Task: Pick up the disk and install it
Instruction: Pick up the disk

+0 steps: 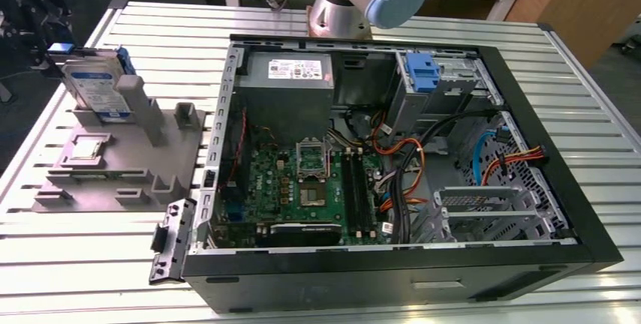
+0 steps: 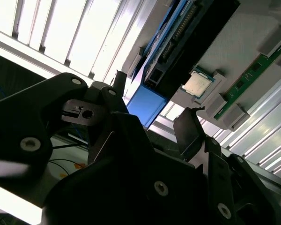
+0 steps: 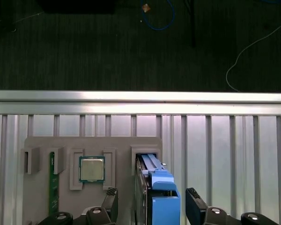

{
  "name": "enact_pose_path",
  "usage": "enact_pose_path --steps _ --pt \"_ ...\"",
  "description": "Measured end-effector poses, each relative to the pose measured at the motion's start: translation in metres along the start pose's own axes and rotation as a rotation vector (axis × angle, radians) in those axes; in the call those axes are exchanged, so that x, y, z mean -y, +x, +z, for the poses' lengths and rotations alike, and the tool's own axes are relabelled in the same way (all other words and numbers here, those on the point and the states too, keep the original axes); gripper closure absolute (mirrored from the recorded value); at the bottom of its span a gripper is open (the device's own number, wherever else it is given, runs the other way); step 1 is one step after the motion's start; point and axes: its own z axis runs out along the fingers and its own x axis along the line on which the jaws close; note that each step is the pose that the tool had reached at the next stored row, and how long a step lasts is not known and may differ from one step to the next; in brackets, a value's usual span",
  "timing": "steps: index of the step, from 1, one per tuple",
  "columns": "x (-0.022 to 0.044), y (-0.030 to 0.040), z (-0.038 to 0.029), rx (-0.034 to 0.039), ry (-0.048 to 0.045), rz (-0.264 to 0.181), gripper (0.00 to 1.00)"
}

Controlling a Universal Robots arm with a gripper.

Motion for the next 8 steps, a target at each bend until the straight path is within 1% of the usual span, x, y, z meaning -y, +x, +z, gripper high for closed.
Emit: enact_pose_path --steps 3,8 --pt "-0.0001 -0.0001 -0.0018 0.0 0.0 0.0 0.33" --pt "-0.0001 -0.0001 -0.0026 0.0 0.0 0.0 0.33"
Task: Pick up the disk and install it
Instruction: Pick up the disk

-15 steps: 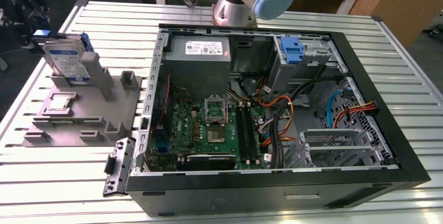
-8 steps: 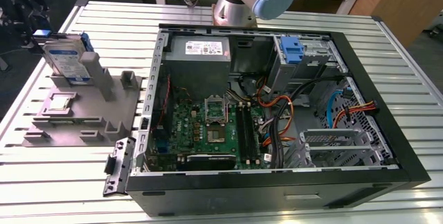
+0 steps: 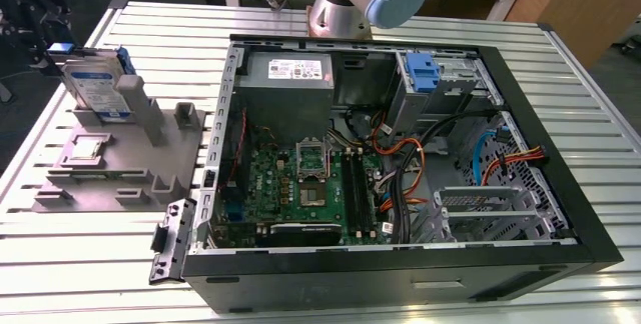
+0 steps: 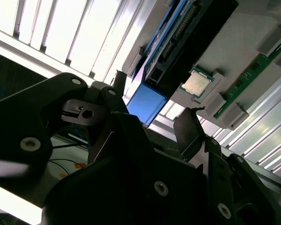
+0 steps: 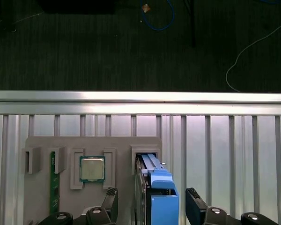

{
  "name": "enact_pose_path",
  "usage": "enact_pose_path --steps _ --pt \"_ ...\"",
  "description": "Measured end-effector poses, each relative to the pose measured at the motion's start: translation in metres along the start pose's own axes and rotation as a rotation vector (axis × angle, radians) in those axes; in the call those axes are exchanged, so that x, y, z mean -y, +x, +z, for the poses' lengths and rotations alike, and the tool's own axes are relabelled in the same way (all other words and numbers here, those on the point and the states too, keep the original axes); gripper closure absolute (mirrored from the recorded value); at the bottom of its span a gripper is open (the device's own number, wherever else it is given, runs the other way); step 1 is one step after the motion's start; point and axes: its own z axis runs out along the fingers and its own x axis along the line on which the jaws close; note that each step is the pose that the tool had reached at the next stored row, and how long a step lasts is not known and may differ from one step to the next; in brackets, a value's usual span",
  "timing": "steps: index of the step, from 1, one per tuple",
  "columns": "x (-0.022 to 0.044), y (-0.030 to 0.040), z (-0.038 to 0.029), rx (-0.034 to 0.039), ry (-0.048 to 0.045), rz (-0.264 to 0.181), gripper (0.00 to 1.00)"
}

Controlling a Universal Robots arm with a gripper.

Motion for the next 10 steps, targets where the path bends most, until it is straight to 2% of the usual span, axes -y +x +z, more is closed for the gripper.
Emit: enact_pose_path --steps 6,10 --pt "0.0 0.0 -0.0004 0.0 0.0 0.0 0.33" --pt "0.0001 -0.0001 0.0039 -0.0001 -0.0002 0.0 0.33"
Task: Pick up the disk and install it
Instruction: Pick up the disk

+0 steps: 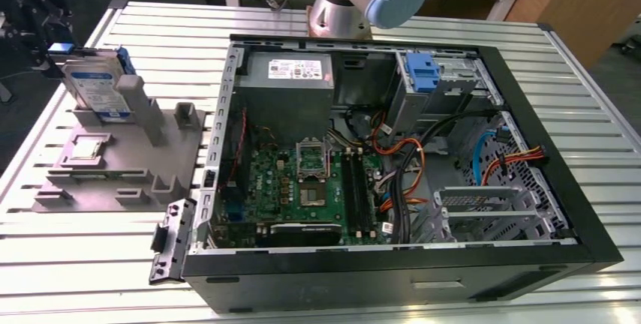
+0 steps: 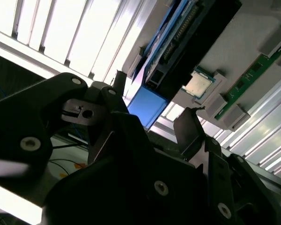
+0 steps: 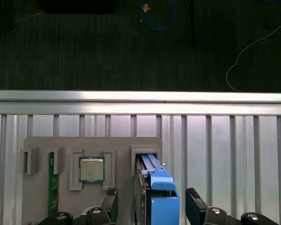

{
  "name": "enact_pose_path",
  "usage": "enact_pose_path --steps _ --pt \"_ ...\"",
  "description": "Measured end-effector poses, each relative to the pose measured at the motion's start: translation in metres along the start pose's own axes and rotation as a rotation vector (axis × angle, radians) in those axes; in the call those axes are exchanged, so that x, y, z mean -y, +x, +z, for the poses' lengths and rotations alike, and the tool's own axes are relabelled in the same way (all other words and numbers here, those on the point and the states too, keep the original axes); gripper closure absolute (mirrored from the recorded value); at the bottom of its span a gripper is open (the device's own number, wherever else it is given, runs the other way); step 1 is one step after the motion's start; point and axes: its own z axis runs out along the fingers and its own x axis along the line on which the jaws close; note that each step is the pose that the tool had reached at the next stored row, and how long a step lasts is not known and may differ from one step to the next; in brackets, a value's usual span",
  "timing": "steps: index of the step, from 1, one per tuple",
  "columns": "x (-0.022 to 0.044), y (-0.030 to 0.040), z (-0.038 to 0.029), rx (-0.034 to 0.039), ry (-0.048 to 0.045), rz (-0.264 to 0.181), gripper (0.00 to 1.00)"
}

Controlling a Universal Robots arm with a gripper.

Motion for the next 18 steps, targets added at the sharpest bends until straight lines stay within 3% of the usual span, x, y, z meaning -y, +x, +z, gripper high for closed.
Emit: enact_pose_path --steps 18 --pt "0.0002 -0.0028 0.0079 0.0001 0.0002 0.0 0.33"
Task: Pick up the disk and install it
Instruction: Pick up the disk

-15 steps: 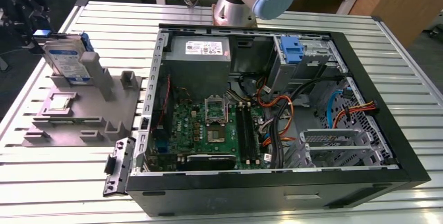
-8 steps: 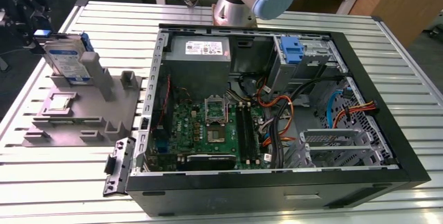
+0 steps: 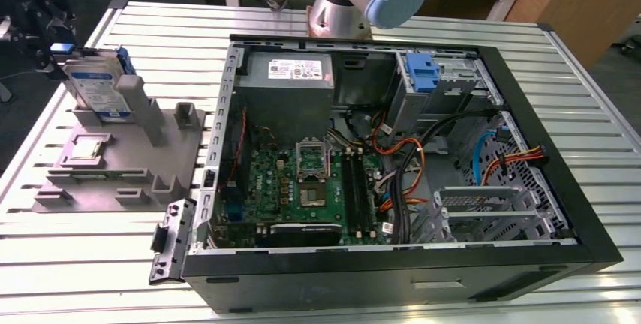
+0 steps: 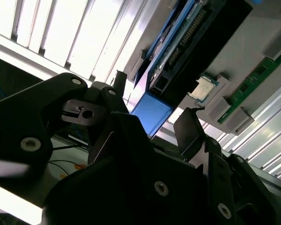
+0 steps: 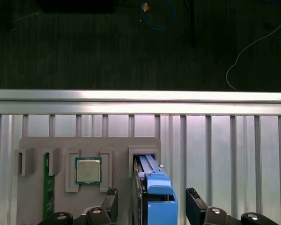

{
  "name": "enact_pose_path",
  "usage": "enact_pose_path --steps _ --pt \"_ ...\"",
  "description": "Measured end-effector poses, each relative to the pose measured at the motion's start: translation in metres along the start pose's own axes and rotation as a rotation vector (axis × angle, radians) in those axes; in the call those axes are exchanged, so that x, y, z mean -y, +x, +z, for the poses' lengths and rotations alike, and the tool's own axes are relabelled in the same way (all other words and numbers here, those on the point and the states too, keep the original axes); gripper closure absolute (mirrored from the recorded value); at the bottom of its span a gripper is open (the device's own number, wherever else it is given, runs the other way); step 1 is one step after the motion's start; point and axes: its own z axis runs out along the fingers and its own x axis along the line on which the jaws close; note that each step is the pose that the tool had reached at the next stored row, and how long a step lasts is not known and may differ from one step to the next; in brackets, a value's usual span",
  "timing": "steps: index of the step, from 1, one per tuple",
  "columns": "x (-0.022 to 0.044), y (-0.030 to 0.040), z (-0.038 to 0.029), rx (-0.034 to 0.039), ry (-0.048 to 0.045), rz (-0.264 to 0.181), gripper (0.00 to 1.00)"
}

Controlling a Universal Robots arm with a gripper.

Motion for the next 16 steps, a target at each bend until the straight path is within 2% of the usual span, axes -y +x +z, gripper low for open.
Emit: enact_pose_path --steps 16 --pt "0.0002 -0.0023 0.0065 0.0 0.0 0.0 0.33"
